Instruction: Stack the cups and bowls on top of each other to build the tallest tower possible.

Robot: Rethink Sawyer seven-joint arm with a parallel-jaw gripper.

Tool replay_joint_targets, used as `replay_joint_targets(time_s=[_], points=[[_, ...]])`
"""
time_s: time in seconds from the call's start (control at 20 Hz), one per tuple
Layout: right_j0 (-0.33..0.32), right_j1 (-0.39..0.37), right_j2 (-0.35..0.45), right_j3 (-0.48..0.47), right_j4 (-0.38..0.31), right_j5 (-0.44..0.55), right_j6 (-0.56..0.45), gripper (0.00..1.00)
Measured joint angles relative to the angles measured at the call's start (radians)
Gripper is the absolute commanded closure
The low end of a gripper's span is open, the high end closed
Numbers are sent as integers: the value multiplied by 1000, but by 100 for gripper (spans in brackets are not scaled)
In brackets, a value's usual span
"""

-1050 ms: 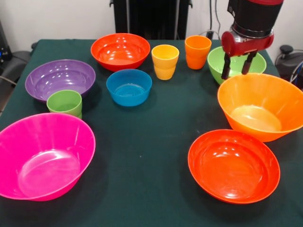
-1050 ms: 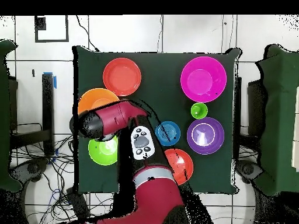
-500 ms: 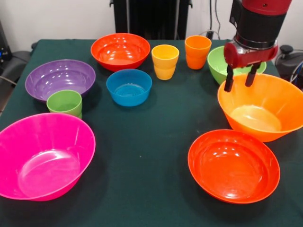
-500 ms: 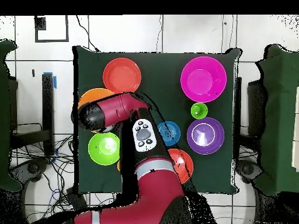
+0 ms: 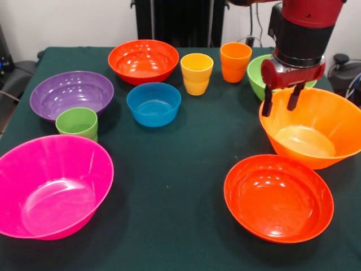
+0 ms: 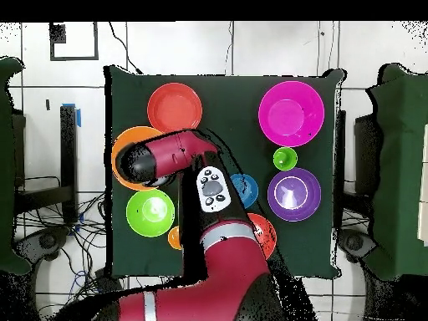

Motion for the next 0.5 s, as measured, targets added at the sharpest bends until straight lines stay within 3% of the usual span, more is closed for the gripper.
replay_joint_targets(time_s=[0.5], points=[[-59, 17, 2, -3, -54, 0, 0, 0]])
